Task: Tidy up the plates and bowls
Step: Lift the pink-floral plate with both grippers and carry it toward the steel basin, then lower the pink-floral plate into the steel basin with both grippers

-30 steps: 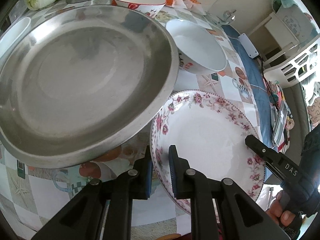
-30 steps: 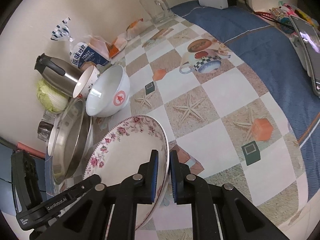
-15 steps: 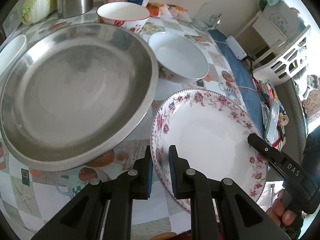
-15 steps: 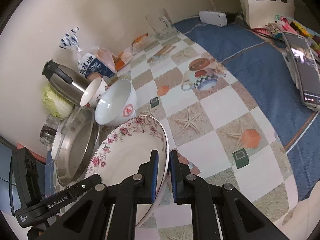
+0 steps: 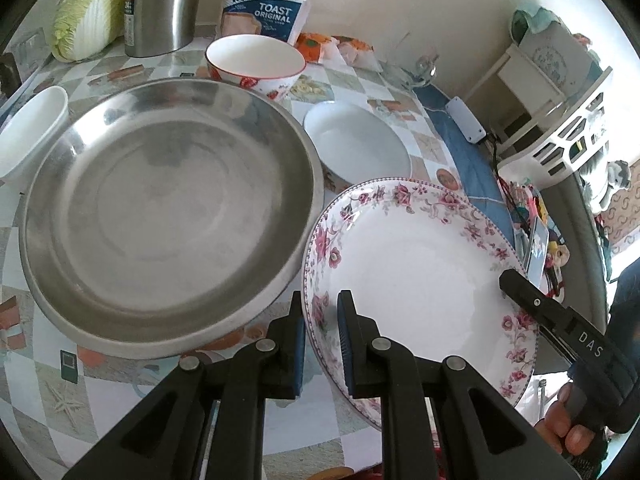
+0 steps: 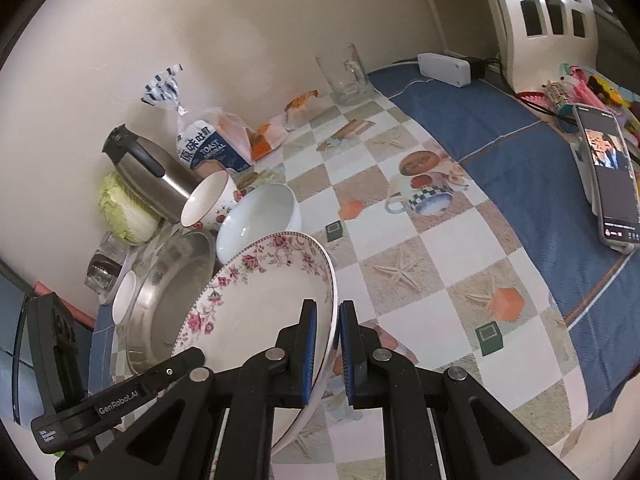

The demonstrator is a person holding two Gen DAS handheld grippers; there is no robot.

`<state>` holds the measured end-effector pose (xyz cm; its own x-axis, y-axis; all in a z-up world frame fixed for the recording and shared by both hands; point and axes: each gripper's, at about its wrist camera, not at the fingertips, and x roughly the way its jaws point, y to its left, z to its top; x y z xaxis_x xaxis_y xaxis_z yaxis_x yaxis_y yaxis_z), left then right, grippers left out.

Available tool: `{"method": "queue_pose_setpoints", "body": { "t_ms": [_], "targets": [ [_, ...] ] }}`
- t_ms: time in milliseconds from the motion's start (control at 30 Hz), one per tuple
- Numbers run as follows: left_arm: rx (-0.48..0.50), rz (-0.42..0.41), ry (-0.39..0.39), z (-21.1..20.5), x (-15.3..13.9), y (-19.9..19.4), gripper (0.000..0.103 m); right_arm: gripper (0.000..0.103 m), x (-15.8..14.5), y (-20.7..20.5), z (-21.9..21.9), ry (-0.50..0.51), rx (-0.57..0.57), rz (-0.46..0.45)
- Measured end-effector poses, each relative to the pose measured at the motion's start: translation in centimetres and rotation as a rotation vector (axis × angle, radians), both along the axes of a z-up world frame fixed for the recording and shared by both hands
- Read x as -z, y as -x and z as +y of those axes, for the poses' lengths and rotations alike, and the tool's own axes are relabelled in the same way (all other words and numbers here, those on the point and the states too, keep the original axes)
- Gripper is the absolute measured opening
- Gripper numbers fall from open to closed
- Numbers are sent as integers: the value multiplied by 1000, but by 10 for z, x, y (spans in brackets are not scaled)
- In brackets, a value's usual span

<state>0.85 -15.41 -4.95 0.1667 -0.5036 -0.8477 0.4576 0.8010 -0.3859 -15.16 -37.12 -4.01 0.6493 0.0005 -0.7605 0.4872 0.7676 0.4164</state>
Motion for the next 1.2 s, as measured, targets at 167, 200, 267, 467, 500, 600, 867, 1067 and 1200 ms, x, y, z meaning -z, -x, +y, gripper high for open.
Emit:
{"method": "queue_pose_setpoints", "body": {
  "t_ms": [167,200,267,467,500,600,867,1067,1200],
  "targets": [
    [-15,-19,14,5,-7,-4,16,12,-9,-6,4,15,-7,-11],
    [-21,-25,18,8,-9,-5,16,12,-11,-8,6,19,-11,-13],
    [-34,-29,22,10,-11,-9,16,12,-15,-14,10,29,-20,-14],
    [-99,-21,54,33,-15,-24,16,12,-26,-36,25,46,-61,-22],
    [-111,-21,61,38,-16,-27,16,12,-28,-40,28,49,-70,-24],
    [-150,-35,70,53,-20,-36,16,12,-35,-57,40,60,-106,-34],
    [-241,-64,79,92,-25,-58,16,12,-44,-102,77,76,-195,-44],
    [-315,-77,57,125,-25,-75,16,12,-44,-136,107,97,-268,-39],
    [-350,-76,52,143,-23,-88,16,12,-36,-156,126,80,-314,-31]
  ]
}}
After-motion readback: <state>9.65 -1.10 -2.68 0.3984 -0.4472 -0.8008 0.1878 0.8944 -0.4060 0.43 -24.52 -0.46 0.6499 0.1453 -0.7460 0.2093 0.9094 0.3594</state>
